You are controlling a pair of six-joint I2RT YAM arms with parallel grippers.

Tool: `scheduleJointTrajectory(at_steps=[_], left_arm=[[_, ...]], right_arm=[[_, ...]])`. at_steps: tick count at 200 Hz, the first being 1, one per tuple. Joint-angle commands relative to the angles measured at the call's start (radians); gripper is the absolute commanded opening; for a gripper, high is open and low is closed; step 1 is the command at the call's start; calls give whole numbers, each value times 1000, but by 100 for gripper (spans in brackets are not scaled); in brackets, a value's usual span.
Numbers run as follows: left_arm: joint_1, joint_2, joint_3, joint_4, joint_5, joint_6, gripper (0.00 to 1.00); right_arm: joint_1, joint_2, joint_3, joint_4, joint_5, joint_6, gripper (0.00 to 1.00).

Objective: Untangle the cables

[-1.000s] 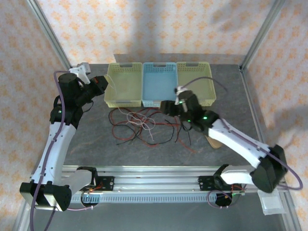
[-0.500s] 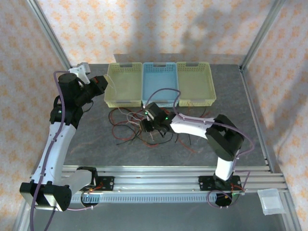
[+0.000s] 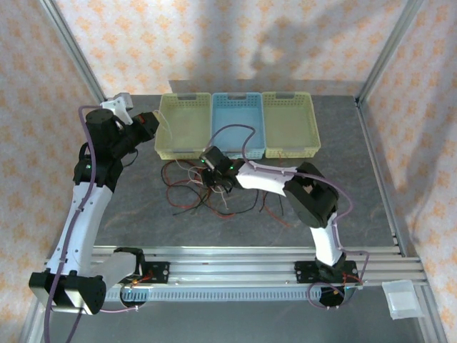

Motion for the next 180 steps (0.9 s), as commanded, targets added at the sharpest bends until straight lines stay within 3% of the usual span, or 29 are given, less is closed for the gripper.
scheduleJointTrajectory(at_steps=[1, 59, 82, 113, 180], left_arm=[[-9, -23, 27, 11, -15, -16, 0], [-9, -32, 25, 8, -20, -19, 0], [-9, -34, 22, 9, -25, -19, 0], [-9, -34, 36, -12, -54, -9, 0], [-7, -37, 131, -179, -404, 20, 0]], right_arm=[[5, 41, 59, -71, 72, 15, 29], [5, 53, 88, -89, 36, 16, 13], [5, 17, 72, -78, 35, 24, 5], [4, -60, 54, -74, 68, 28, 0], [-17, -374, -103, -63, 178, 30, 0]])
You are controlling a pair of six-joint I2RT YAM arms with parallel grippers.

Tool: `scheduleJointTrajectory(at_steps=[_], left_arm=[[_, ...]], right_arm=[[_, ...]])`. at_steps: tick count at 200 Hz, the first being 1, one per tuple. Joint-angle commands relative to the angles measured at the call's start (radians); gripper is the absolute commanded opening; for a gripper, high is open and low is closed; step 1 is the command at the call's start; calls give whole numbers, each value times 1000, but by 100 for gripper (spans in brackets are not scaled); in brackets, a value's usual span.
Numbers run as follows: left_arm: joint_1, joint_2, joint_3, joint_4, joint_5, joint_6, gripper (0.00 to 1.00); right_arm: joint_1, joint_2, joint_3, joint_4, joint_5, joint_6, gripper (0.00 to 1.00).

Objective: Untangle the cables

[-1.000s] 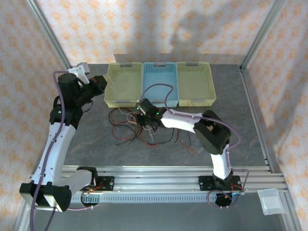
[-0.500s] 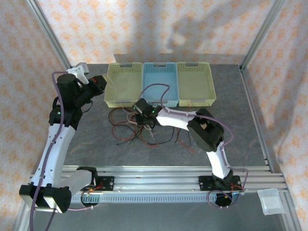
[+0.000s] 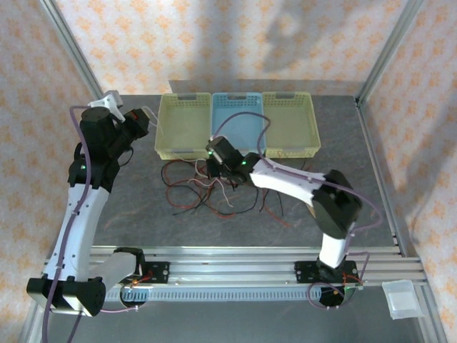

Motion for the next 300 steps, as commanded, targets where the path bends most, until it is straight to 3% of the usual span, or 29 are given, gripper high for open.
scheduleJointTrajectory(at_steps=[1, 60, 119, 134, 172, 210, 238, 251, 270, 300], left_arm=[[-3, -28, 51, -73, -169, 24, 0], [-2, -59, 80, -103, -318, 25, 0], [-2, -71, 77, -126, -379, 24, 0], [-2, -70, 73, -106, -305, 44, 0], [-3, -62, 42, -13, 81, 81, 0], [-3, -125, 14, -71, 17, 132, 0], [-3, -125, -50, -92, 56, 131, 0], [-3, -133, -104, -82, 67, 118, 0], [-3, -142, -186, -58, 68, 97, 0], [-6, -151, -272, -6, 98, 54, 0]], right_arm=[[-16, -109, -55, -4, 86, 11, 0], [-110, -349, -119, -31, 181, 19, 0], [-184, -430, -135, -79, 227, 1, 0], [-186, -433, -153, -78, 195, -19, 0], [-186, -407, -211, -121, -45, -95, 0], [-186, -454, -312, -184, -306, -194, 0], [-171, -383, -375, -232, -466, -229, 1], [-142, -331, -410, -206, -463, -219, 5], [-115, -267, -443, -125, -341, -155, 8], [-110, -240, -395, -61, -221, -67, 30]])
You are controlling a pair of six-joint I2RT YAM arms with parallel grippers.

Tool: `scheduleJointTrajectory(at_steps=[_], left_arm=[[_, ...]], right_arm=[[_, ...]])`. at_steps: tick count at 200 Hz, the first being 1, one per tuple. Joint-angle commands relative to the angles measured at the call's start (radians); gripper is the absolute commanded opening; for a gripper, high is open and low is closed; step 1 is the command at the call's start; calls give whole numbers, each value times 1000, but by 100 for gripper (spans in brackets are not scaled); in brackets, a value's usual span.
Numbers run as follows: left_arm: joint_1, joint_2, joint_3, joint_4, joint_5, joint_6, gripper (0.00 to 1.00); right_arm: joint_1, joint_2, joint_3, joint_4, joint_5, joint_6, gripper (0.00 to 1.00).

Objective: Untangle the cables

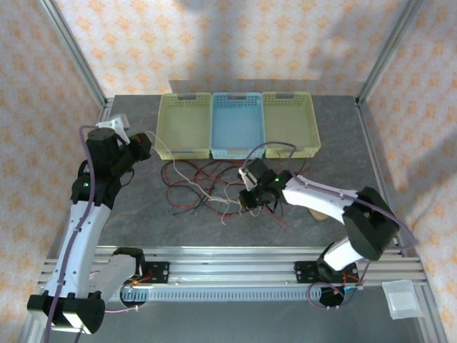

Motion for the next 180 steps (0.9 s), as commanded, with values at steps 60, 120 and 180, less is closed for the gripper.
scheduleJointTrajectory(at_steps=[60, 120, 180], left_arm=[[-4, -19, -35, 40, 5, -23, 0], [-4, -22, -36, 6, -62, -38, 0], [-4, -2, -15, -33, -130, -45, 0]], right_arm=[[37, -72, 120, 147, 144, -4, 39], [162, 72, 246, 84, 118, -10, 36], [308, 211, 284, 48, 186, 47, 31]])
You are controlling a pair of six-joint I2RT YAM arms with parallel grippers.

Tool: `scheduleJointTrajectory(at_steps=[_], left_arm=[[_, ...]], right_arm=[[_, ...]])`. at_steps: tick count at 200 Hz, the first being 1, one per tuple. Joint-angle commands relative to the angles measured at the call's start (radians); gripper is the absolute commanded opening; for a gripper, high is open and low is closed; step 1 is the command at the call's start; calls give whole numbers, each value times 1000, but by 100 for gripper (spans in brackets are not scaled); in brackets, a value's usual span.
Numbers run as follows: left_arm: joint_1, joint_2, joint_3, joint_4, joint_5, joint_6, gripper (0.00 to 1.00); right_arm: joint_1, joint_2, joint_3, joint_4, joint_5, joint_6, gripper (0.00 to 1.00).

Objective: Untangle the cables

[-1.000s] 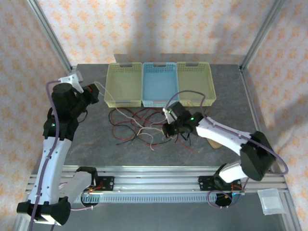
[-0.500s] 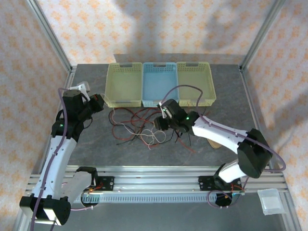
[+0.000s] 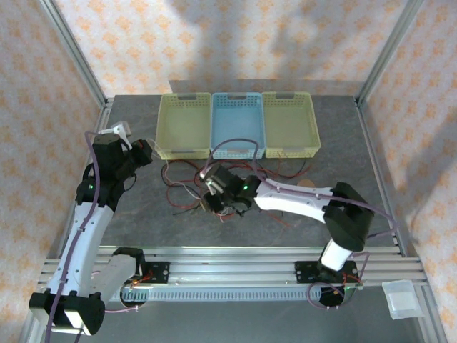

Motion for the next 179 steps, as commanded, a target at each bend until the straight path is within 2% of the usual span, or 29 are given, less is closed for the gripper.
scheduleJointTrajectory(at_steps=[1, 50, 112, 179], left_arm=[[-4, 8, 33, -37, -70, -13, 0], [-4, 25, 53, -37, -77, -19, 0], [-4, 31, 60, -37, -79, -19, 0], [-4, 29, 60, -38, -84, -20, 0]], right_arm=[[22, 49, 32, -51, 75, 36, 31], [26, 138, 68, -93, 202, 75, 29], [27, 186, 85, -102, 216, 89, 28], [27, 185, 88, -105, 224, 93, 12]])
